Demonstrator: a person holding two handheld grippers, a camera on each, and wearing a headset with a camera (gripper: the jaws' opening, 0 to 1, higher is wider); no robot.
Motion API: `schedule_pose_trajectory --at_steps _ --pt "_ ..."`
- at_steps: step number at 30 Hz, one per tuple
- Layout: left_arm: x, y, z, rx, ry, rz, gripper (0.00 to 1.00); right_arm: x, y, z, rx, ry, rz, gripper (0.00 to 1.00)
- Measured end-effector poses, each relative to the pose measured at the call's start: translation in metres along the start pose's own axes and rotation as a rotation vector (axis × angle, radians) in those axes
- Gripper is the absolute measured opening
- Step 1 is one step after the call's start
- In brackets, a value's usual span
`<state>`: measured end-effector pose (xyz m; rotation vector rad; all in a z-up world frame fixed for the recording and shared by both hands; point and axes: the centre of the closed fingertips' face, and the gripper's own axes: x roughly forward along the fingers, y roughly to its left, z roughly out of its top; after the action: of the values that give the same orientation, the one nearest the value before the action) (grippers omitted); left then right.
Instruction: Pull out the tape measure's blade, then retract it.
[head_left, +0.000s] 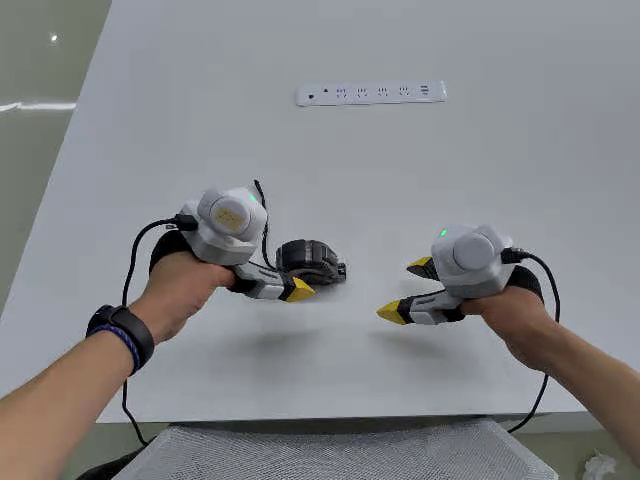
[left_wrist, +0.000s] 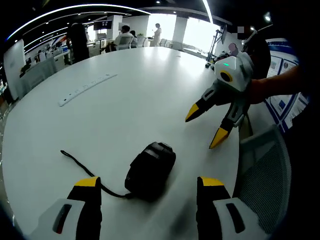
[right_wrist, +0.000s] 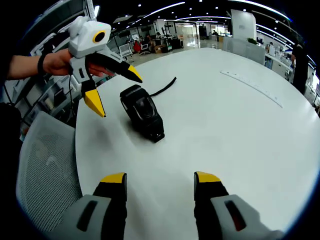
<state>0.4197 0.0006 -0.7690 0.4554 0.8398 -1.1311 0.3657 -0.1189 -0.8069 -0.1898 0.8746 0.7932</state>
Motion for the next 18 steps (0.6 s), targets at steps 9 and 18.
schedule_pose_trajectory --at_steps 9,18 --pt "0.017 0.0 0.005 0.134 0.077 -0.034 0.7 0.015 0.0 0.012 -0.061 0.027 0.03 0.53" --pt "0.035 -0.006 0.001 0.276 0.146 -0.08 0.55 0.028 0.006 0.017 -0.168 0.079 0.078 0.5"
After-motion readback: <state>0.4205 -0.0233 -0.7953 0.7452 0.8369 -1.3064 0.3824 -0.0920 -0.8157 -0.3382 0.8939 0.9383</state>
